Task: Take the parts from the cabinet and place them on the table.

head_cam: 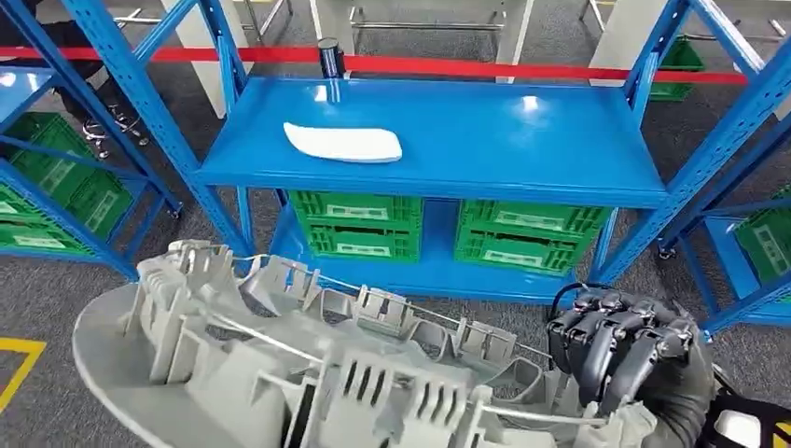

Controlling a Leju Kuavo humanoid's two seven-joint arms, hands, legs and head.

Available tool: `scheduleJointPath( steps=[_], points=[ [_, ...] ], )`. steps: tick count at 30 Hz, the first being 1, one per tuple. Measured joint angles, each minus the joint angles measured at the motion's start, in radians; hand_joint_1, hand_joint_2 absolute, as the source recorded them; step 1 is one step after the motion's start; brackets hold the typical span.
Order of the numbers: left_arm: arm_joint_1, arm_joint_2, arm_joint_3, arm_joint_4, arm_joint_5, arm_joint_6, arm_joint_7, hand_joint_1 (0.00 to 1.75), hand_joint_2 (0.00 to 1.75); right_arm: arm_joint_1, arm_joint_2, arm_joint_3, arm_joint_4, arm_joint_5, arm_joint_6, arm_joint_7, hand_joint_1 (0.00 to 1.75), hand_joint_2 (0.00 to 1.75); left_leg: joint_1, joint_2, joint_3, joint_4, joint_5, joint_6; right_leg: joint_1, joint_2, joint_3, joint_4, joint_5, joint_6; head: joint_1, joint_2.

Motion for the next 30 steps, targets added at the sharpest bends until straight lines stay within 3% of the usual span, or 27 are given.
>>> scheduleJointPath(
  steps=[1, 2, 3, 4, 5, 7, 8, 9, 10, 11, 12, 13, 14, 15, 16, 17, 18, 19, 22, 23, 24, 25, 27, 28, 29, 30],
  points=[
    [-0.002, 0.001, 0.0, 0.002, -0.003, 0.002, -0.003, 0.0, 0.0, -0.004, 0.001, 0.002, 0.0, 0.002, 0.0, 0.003, 1.75, 1.75, 0.0, 0.0, 0.051, -0.063, 0.036, 0.002, 0.0, 0.0, -0.012, 0.001, 0.01, 0.003, 0.0, 0.0],
    [-0.004, 0.002, 0.0, 0.005, -0.006, 0.004, -0.007, 0.0, 0.0, -0.008, 0.002, 0.003, 0.0, 0.006, 0.0, 0.008, 1.75, 1.75, -0.001, -0.001, 0.123, -0.163, 0.059, 0.009, 0.001, 0.0, -0.021, 0.001, 0.02, 0.007, -0.001, 0.0],
    [-0.007, 0.005, 0.0, 0.006, -0.013, 0.005, -0.008, 0.0, 0.0, -0.01, 0.003, 0.005, -0.002, 0.009, 0.0, 0.01, 1.75, 1.75, -0.003, -0.002, 0.192, -0.264, 0.039, 0.018, 0.0, -0.001, -0.023, 0.001, 0.027, 0.01, -0.001, 0.0],
    [-0.011, 0.007, 0.0, 0.008, -0.014, 0.005, -0.009, 0.0, 0.0, -0.011, 0.003, 0.007, -0.002, 0.011, -0.001, 0.01, 1.75, 1.75, -0.009, -0.002, 0.227, -0.326, 0.014, 0.023, 0.004, -0.001, -0.026, 0.001, 0.034, 0.02, 0.001, 0.0],
    [-0.012, 0.008, 0.0, 0.011, -0.015, 0.007, -0.009, 0.0, 0.0, -0.011, 0.003, 0.009, -0.002, 0.014, -0.001, 0.011, 1.75, 1.75, -0.012, -0.003, 0.219, -0.315, 0.021, 0.027, 0.0, -0.005, -0.024, -0.005, 0.043, 0.026, 0.002, 0.0],
    [-0.011, 0.01, 0.0, 0.013, -0.013, 0.011, -0.003, 0.0, 0.0, -0.009, 0.003, 0.01, -0.002, 0.019, -0.002, 0.011, 1.75, 1.75, -0.021, -0.003, 0.202, -0.318, 0.036, 0.045, -0.003, -0.005, -0.027, -0.011, 0.062, 0.041, -0.003, 0.0],
    [-0.012, 0.01, 0.0, 0.013, -0.009, 0.011, -0.001, 0.0, 0.0, -0.006, 0.003, 0.011, -0.002, 0.021, -0.002, 0.011, 1.75, 1.75, -0.013, 0.0, 0.195, -0.334, 0.056, 0.056, -0.002, -0.005, -0.034, -0.008, 0.064, 0.042, -0.003, 0.0],
    [-0.014, 0.006, 0.0, 0.014, 0.0, 0.011, 0.006, 0.0, 0.0, -0.003, 0.004, 0.011, -0.002, 0.026, -0.002, 0.012, 1.75, 1.75, -0.013, 0.004, 0.185, -0.336, 0.07, 0.063, -0.003, -0.001, -0.049, 0.009, 0.034, 0.035, -0.003, 0.0],
    [-0.014, 0.005, 0.0, 0.015, 0.011, 0.01, 0.013, 0.0, 0.0, -0.004, 0.004, 0.012, -0.002, 0.028, -0.002, 0.013, 1.75, 1.75, -0.014, 0.004, 0.167, -0.336, 0.084, 0.073, -0.002, 0.0, -0.067, 0.057, -0.025, 0.021, 0.002, 0.0],
    [-0.014, 0.003, 0.0, 0.016, 0.015, 0.01, 0.019, 0.0, 0.0, -0.003, 0.005, 0.013, -0.002, 0.03, -0.002, 0.013, 1.75, 1.75, -0.016, 0.004, 0.149, -0.335, 0.098, 0.073, -0.002, 0.003, -0.085, 0.132, -0.087, 0.011, 0.004, 0.0],
    [-0.014, 0.001, 0.0, 0.018, 0.022, 0.01, 0.023, 0.0, 0.0, -0.001, 0.005, 0.014, -0.002, 0.031, -0.002, 0.016, 1.75, 1.75, -0.018, 0.005, 0.14, -0.334, 0.111, 0.075, -0.002, 0.004, -0.102, 0.207, -0.13, 0.009, 0.003, 0.0],
    [-0.014, -0.001, 0.0, 0.021, 0.027, 0.01, 0.027, 0.0, 0.0, 0.001, 0.005, 0.014, -0.001, 0.032, -0.002, 0.018, 1.75, 1.75, -0.02, 0.005, 0.12, -0.333, 0.124, 0.075, -0.002, 0.004, -0.112, 0.275, -0.149, 0.015, 0.005, 0.0],
    [-0.014, -0.002, 0.0, 0.024, 0.03, 0.012, 0.032, 0.0, 0.0, 0.001, 0.005, 0.015, 0.0, 0.033, -0.002, 0.019, 1.75, 1.75, -0.021, 0.005, 0.103, -0.331, 0.138, 0.075, -0.002, 0.004, -0.108, 0.308, -0.139, 0.026, 0.005, 0.0],
    [-0.014, -0.002, 0.0, 0.029, 0.033, 0.015, 0.035, 0.0, 0.0, 0.001, 0.006, 0.016, 0.0, 0.033, -0.001, 0.019, 1.75, 1.75, -0.021, 0.005, 0.085, -0.328, 0.149, 0.073, -0.002, 0.004, -0.085, 0.3, -0.111, 0.042, 0.005, 0.0],
    [-0.014, -0.003, 0.0, 0.033, 0.039, 0.018, 0.037, 0.0, 0.0, 0.0, 0.006, 0.016, 0.0, 0.032, 0.0, 0.02, 1.75, 1.75, -0.021, 0.005, 0.067, -0.322, 0.159, 0.071, -0.002, 0.004, -0.04, 0.251, -0.076, 0.055, 0.005, 0.0],
    [-0.015, -0.004, 0.0, 0.037, 0.041, 0.021, 0.039, 0.0, 0.0, -0.001, 0.006, 0.016, 0.001, 0.032, 0.0, 0.021, 1.75, 1.75, -0.02, 0.004, 0.048, -0.312, 0.167, 0.067, -0.003, 0.004, 0.025, 0.162, -0.053, 0.061, 0.006, 0.0],
    [-0.015, -0.005, 0.0, 0.041, 0.043, 0.025, 0.043, 0.0, 0.0, -0.005, 0.006, 0.016, 0.002, 0.031, 0.003, 0.024, 1.75, 1.75, -0.02, 0.003, 0.034, -0.298, 0.172, 0.062, -0.003, 0.004, 0.092, 0.06, -0.067, 0.053, 0.006, 0.0],
    [-0.015, -0.005, 0.0, 0.045, 0.049, 0.03, 0.046, 0.0, 0.0, -0.008, 0.006, 0.017, 0.002, 0.031, 0.005, 0.026, 1.75, 1.75, -0.025, 0.002, 0.02, -0.287, 0.177, 0.056, 0.005, 0.005, 0.137, -0.016, -0.106, 0.041, 0.006, 0.0],
    [-0.016, -0.007, 0.0, 0.053, 0.061, 0.041, 0.051, 0.0, 0.0, -0.017, 0.007, 0.022, 0.007, 0.028, 0.006, 0.031, 1.75, 1.75, -0.02, 0.002, 0.015, -0.289, 0.204, 0.04, 0.013, 0.007, 0.113, -0.013, -0.1, 0.021, 0.004, 0.0],
    [-0.016, -0.006, 0.001, 0.055, 0.061, 0.044, 0.054, 0.0, 0.0, -0.023, 0.008, 0.024, 0.01, 0.027, 0.005, 0.031, 1.75, 1.75, -0.019, 0.001, 0.008, -0.289, 0.212, 0.034, 0.003, 0.006, 0.104, -0.015, -0.086, 0.01, 0.006, 0.0],
    [-0.015, -0.008, 0.001, 0.058, 0.064, 0.047, 0.057, 0.0, 0.0, -0.03, 0.009, 0.026, 0.012, 0.026, 0.0, 0.035, 1.75, 1.75, -0.014, -0.001, -0.002, -0.275, 0.176, 0.025, 0.001, 0.001, 0.091, -0.016, -0.074, 0.003, 0.007, 0.0],
    [-0.015, -0.008, 0.001, 0.06, 0.072, 0.048, 0.063, 0.0, 0.0, -0.034, 0.009, 0.028, 0.013, 0.026, -0.006, 0.041, 1.75, 1.75, -0.012, -0.001, -0.013, -0.238, 0.112, 0.017, 0.001, 0.001, 0.079, -0.016, -0.062, -0.005, 0.001, 0.0],
    [-0.017, -0.008, 0.001, 0.063, 0.078, 0.047, 0.064, 0.0, 0.0, -0.041, 0.009, 0.035, 0.015, 0.025, -0.023, 0.063, 1.75, 1.75, -0.006, 0.0, -0.045, -0.095, -0.008, 0.004, 0.002, 0.001, 0.052, -0.015, -0.038, -0.007, 0.0, 0.0],
    [-0.017, -0.007, 0.0, 0.063, 0.079, 0.041, 0.064, 0.0, 0.0, -0.042, 0.008, 0.038, 0.016, 0.023, -0.034, 0.075, 1.75, 1.75, -0.004, 0.0, -0.056, -0.025, -0.037, 0.001, 0.002, 0.001, 0.037, -0.014, -0.026, -0.006, 0.0, 0.0],
    [-0.016, -0.008, 0.001, 0.064, 0.08, 0.037, 0.065, 0.0, 0.0, -0.042, 0.006, 0.042, 0.017, 0.017, -0.047, 0.086, 1.75, 1.75, -0.003, 0.0, -0.055, 0.022, -0.032, -0.001, 0.002, 0.001, 0.025, -0.013, -0.013, -0.003, 0.0, 0.0],
    [-0.016, -0.007, 0.0, 0.064, 0.083, 0.032, 0.066, 0.0, 0.0, -0.041, 0.004, 0.046, 0.018, 0.008, -0.054, 0.089, 1.75, 1.75, -0.001, 0.0, -0.036, 0.026, -0.002, 0.0, 0.003, 0.001, 0.008, -0.011, 0.0, -0.001, 0.0, 0.0]
  ],
)
